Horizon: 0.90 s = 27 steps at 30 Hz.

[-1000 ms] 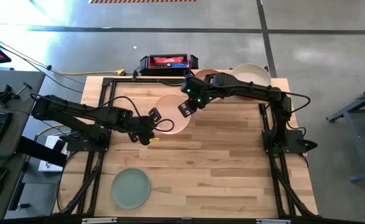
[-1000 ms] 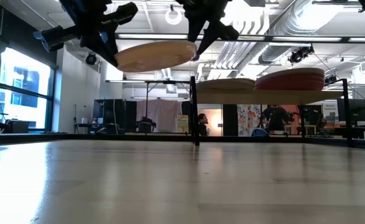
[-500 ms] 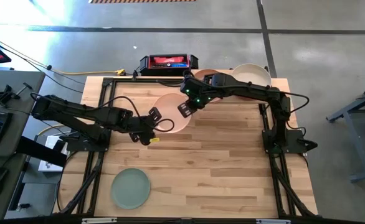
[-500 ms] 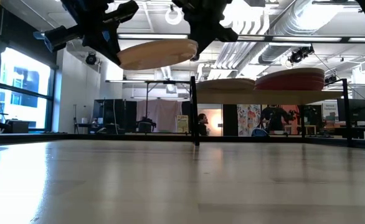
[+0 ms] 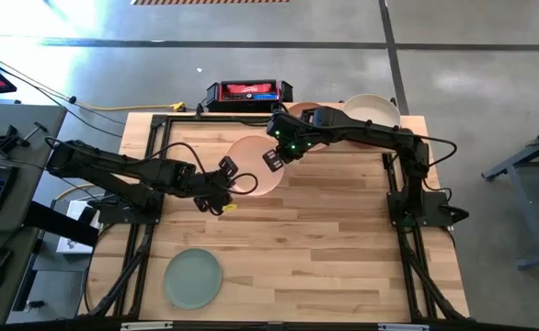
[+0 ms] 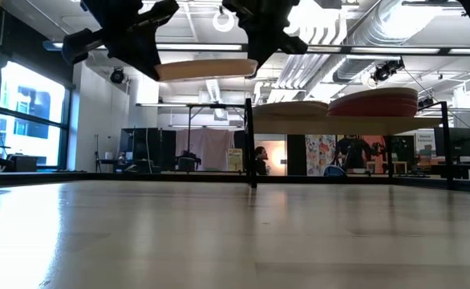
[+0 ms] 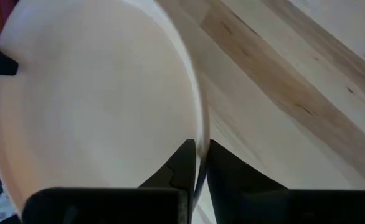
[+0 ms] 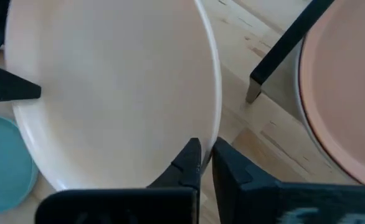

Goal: Place and stack plates onto a shelf
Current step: Stack the light brown plate on top of the brown plate

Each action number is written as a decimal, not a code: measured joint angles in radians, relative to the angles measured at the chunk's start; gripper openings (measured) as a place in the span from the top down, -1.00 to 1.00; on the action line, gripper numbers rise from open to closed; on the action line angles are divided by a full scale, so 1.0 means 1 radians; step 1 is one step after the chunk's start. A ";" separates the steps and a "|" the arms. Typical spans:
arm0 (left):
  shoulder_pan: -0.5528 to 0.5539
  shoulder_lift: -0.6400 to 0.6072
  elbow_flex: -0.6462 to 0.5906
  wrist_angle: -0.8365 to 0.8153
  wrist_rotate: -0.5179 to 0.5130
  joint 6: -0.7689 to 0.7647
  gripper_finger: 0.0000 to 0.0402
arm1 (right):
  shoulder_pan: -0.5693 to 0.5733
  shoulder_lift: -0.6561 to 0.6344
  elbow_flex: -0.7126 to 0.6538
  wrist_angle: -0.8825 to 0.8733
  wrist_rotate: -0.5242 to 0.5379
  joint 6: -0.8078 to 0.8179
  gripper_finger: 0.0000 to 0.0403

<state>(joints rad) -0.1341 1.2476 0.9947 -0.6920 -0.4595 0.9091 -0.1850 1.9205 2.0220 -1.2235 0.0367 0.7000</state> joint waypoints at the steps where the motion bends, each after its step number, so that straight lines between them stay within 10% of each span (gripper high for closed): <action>1: 0.000 0.000 0.000 0.001 0.000 -0.004 0.88 | 0.000 0.000 0.000 -0.001 -0.001 0.000 0.99; 20: 0.001 0.000 0.000 0.002 -0.019 -0.177 0.42 | -0.004 0.000 0.000 -0.018 0.008 0.016 1.00; 27: 0.001 0.000 0.000 0.001 -0.185 -0.222 0.39 | -0.029 -0.002 0.000 -0.025 0.012 -0.005 1.00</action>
<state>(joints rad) -0.1333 1.2472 0.9947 -0.6914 -0.6448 0.6871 -0.2136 1.9190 2.0220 -1.2487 0.0486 0.6952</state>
